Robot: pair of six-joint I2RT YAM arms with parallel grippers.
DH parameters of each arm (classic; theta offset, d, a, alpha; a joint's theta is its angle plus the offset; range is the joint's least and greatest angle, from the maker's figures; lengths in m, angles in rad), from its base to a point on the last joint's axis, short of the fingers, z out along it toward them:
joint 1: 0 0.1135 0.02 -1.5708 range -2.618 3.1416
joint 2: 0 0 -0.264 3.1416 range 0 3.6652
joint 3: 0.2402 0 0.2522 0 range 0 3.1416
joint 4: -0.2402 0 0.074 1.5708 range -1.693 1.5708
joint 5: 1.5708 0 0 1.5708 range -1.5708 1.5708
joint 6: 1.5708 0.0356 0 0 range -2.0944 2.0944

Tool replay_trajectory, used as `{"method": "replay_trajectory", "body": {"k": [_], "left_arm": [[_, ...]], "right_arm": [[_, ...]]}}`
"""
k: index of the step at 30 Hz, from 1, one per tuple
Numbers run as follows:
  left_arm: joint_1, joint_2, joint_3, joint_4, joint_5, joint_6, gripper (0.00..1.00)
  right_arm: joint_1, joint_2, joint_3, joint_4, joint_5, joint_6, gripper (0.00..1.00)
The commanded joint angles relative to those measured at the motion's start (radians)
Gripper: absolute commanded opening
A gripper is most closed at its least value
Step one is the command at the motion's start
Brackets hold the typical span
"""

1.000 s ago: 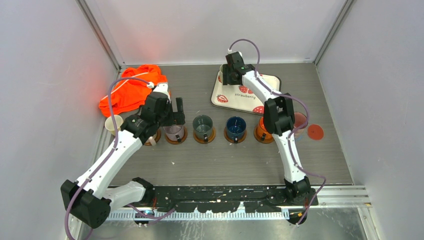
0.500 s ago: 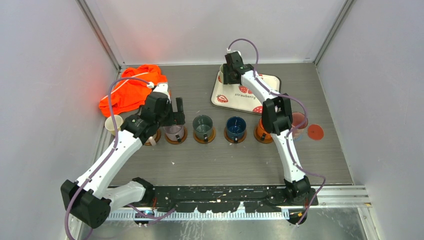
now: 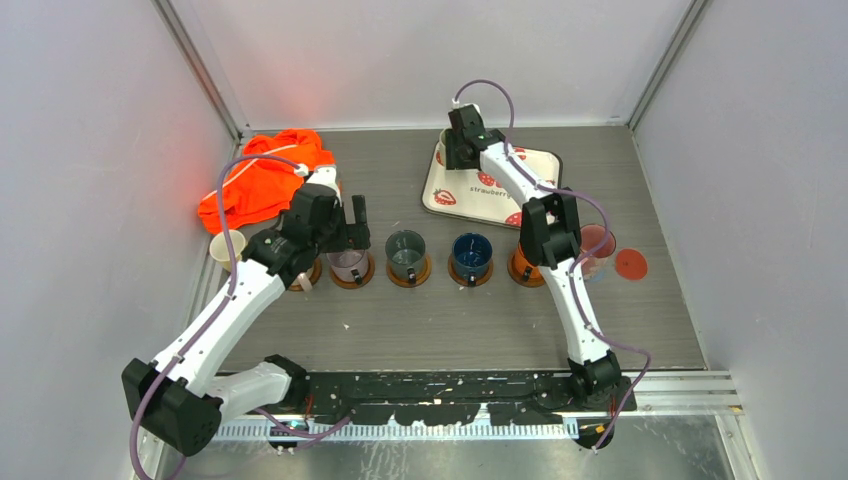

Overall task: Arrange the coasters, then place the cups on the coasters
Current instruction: Pick up the cup from the tray.

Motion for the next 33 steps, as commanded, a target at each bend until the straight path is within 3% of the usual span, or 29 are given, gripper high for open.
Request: {"method": "replay_trajectory", "body": {"k": [1,18,30,33], "left_arm": [[0.004,0.001,0.015,0.025,-0.016,0.004,1.00],[0.004,0.005,0.015,0.024,-0.016,0.006,1.00],[0.004,0.005,0.015,0.026,-0.012,0.006,1.00],[0.004,0.005,0.015,0.026,-0.012,0.006,1.00]], "right_arm": [[0.005,0.005,0.059,0.024,-0.012,-0.015,0.50],[0.013,0.018,0.078,0.012,-0.006,-0.029,0.36],[0.021,-0.028,0.087,-0.023,0.015,-0.030,0.04],[0.023,-0.055,0.079,-0.025,0.026,-0.028,0.01]]}}
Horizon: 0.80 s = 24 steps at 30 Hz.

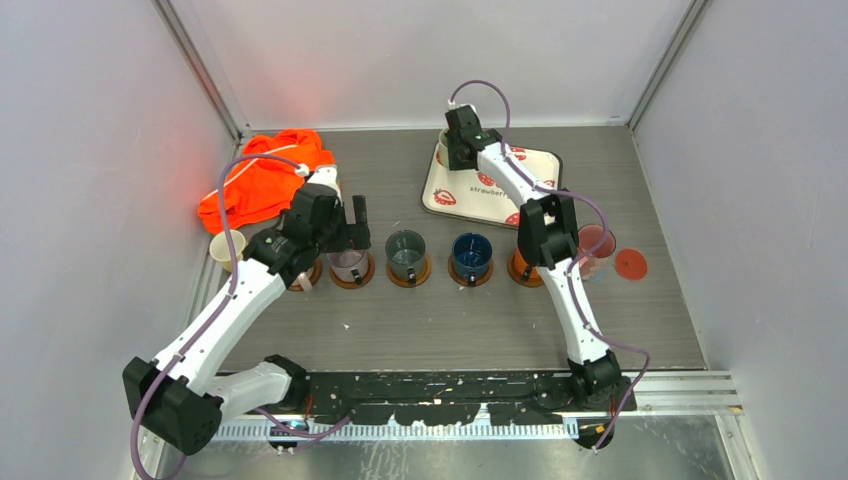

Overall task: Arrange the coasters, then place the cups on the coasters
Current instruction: Pick up the cup from the tray.

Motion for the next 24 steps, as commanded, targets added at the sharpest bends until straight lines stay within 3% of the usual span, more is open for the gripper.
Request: {"method": "replay_trajectory", "body": {"k": [1,24], "left_arm": [[0.004,-0.002,0.016,0.026,-0.011,0.005,1.00],[0.004,-0.011,0.015,0.026,-0.010,0.004,1.00]], "right_arm": [[0.011,-0.082,0.036,0.000,0.027,-0.004,0.00],[0.013,-0.373,-0.195,0.058,0.114,0.065,0.01]]}}
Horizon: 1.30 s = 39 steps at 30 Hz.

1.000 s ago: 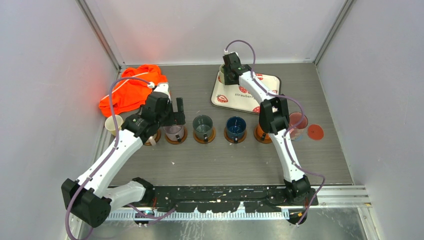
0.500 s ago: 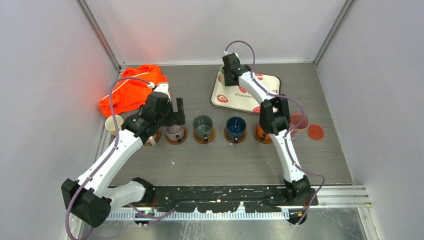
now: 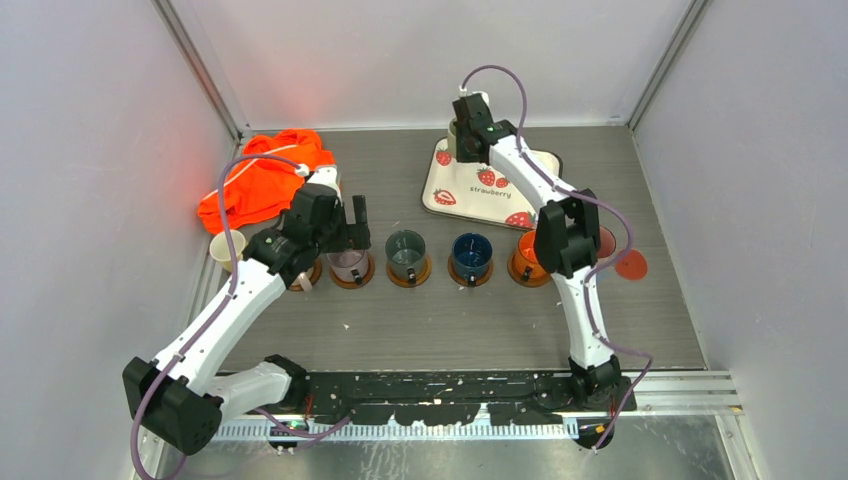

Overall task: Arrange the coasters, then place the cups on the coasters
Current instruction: Pick up the cup from the tray, then place the cup on the coaster.

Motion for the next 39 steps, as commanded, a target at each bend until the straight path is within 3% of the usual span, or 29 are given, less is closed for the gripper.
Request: {"method": "replay_trajectory", "body": {"k": [1,30,39], "left_arm": [[0.004,-0.011,0.014,0.026,-0.010,0.005,1.00],[-0.014,0.006,0.011,0.031,0.013,0.003,1.00],[-0.015,0.003,0.011,0.035,0.031,0.000,1.00]], "right_arm": [[0.007,-0.166,-0.035,0.080,0.061,0.020,0.00],[-0.017,-0.678,-0.490,0.000,0.270,0.163,0.01],[-0.095,-0.837,-0.617,-0.044,0.253,0.209,0.00]]}}
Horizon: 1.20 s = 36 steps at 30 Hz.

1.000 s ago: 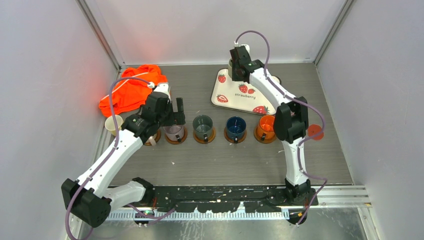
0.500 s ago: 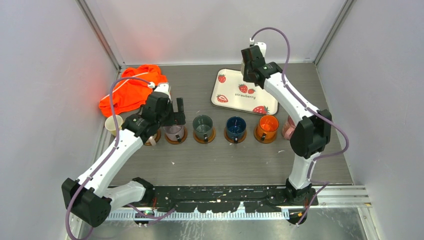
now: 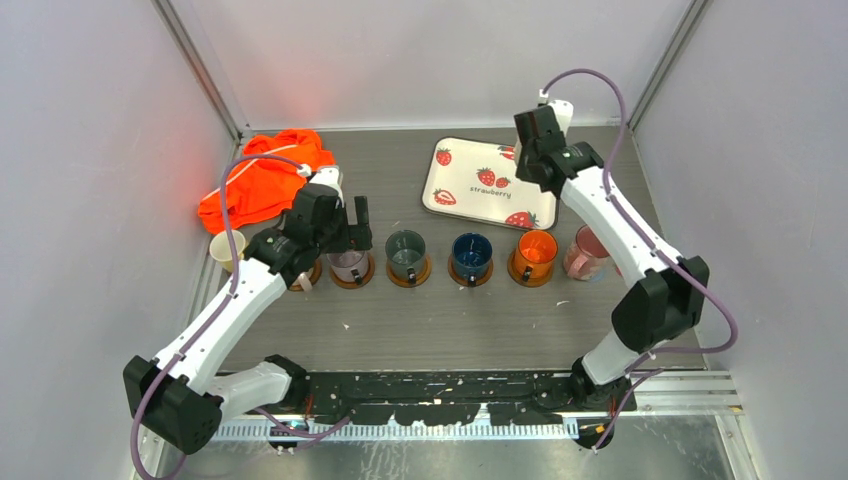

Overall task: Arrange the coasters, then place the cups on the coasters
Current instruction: Place the cup on the coaster.

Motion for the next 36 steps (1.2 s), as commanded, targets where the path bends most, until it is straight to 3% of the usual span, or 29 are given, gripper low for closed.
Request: {"method": "replay_trajectory", "body": {"k": [1,19,29,36], "left_arm": [[-0.006,-0.001,0.011,0.034,0.020,0.000,1.00],[-0.008,0.002,0.012,0.036,0.035,-0.003,1.00],[-0.013,0.007,0.011,0.037,0.045,-0.005,1.00],[-0.021,0.009,0.009,0.039,0.042,-0.004,1.00]], "right_arm": [[-0.057,-0.136,-0.020,0.046,0.037,0.045,0.01],[-0.358,-0.372,-0.244,-0.048,0.053,0.116,0.01],[-0.475,-0.437,-0.385,0.006,0.144,0.180,0.01],[-0.576,-0.445,-0.492,0.064,0.095,0.255,0.01]]}}
